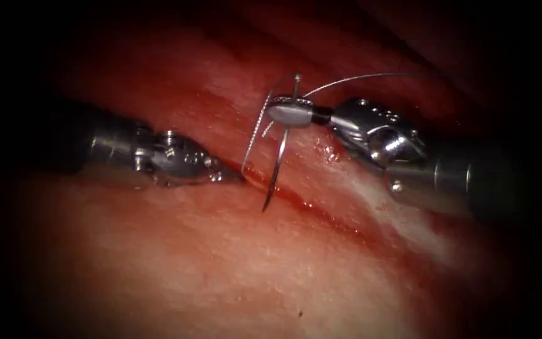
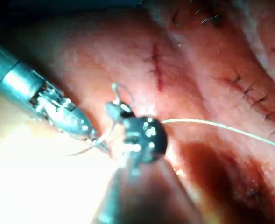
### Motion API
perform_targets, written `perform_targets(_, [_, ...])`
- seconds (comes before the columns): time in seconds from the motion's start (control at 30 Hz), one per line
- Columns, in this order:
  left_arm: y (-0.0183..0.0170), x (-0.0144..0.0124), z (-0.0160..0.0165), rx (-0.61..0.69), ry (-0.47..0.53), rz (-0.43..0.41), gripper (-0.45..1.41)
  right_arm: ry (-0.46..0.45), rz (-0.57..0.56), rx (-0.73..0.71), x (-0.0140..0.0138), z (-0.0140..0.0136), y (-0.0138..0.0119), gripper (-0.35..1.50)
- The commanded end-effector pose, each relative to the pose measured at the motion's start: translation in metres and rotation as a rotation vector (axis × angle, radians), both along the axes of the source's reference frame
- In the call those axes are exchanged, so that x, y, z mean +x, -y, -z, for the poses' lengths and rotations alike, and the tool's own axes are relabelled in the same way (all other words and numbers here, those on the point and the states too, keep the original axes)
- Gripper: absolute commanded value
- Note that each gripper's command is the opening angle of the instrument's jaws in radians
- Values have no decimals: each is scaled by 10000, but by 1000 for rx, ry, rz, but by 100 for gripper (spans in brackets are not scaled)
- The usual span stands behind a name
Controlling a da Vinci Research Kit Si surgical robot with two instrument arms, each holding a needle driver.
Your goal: Wound Closure
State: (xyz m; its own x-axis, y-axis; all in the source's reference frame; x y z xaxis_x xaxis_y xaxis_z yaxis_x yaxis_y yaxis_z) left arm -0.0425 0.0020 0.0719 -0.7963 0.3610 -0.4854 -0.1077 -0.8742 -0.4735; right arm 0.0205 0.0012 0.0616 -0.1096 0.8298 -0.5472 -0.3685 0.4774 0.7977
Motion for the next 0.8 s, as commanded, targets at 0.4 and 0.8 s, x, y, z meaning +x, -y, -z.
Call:
perform_targets(0.4, [3,-7,-57,94,-144,-158,-45,19,24,-88,11,-8,6,-35])
perform_targets(0.8, [28,6,-38,247,-163,-304,-38,144,27,-332,9,-37,3,-35])
